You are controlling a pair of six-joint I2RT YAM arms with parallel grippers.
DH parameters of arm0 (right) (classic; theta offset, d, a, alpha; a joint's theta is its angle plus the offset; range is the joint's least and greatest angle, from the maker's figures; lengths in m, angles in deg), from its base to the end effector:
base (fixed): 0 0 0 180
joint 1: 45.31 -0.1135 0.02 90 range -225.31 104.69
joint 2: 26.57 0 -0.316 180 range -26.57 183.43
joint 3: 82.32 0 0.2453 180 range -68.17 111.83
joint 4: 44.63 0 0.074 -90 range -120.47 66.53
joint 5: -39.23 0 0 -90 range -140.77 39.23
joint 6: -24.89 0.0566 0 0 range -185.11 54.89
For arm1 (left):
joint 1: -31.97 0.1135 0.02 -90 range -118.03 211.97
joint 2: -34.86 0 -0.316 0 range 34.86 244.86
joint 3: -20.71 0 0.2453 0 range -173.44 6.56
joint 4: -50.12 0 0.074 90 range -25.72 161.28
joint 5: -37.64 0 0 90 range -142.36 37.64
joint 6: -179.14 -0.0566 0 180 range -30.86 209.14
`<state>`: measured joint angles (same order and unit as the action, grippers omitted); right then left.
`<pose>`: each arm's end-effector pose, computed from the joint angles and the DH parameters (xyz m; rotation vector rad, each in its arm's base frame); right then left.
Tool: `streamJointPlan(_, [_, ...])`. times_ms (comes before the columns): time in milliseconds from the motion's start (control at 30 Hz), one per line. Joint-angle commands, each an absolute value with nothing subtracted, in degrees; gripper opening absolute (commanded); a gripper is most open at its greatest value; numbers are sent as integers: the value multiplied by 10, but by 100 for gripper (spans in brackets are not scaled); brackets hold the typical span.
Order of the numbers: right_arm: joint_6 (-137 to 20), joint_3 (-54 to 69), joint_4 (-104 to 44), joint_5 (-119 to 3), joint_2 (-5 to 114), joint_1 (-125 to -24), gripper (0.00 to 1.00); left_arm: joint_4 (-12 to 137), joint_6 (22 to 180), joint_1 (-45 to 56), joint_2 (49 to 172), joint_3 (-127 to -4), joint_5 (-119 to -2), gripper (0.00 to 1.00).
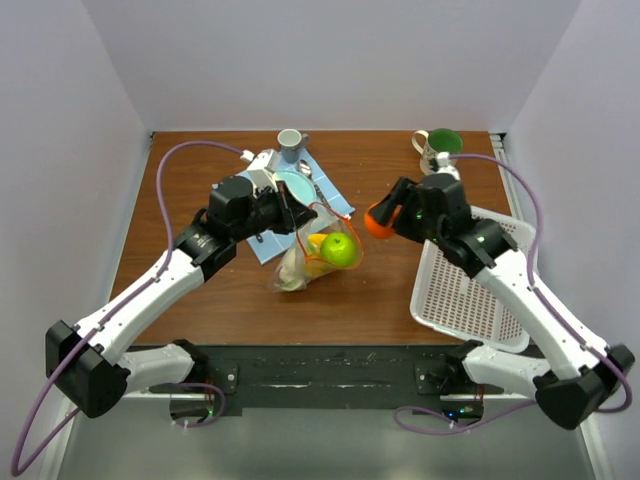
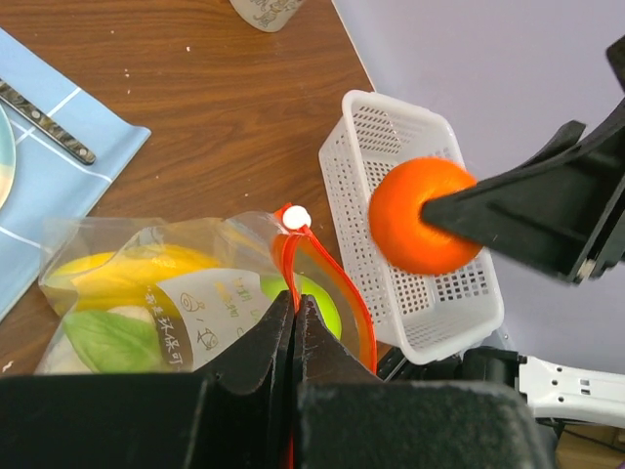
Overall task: Place the food in the zip-top bag and seal the zipper
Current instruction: Pick up the fake fruit from the bin, then place the fake fruit in the zipper food storage bag.
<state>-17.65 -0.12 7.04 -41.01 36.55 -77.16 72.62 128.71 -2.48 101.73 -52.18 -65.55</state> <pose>0.1905 0.1070 0.4056 0.3997 2.1602 0.6226 0.2101 -0.1598 0.3932 0.0830 2.0011 -1.0815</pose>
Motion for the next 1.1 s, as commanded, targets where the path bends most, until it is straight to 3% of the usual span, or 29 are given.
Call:
streamJointPlan(0, [-126,45,15,-358,440,-888,19,671,1319,-20,1014,-504,-641,0])
streamJointPlan(433, [-104,102,-20,-313,574,-997,22,702,1354,2,966,-456,-551,0])
streamJointPlan(567, [-104,89,-32,-315,587,-998,57,696,1359,9,959,-452,-550,0])
streamJointPlan(733, [-115,104,-36,-324,602,-998,81,692,1361,14,958,-450,-552,0])
streamJointPlan(1067, [-162,157,29,-272,575,-998,88,687,1358,27,951,-441,-565,0])
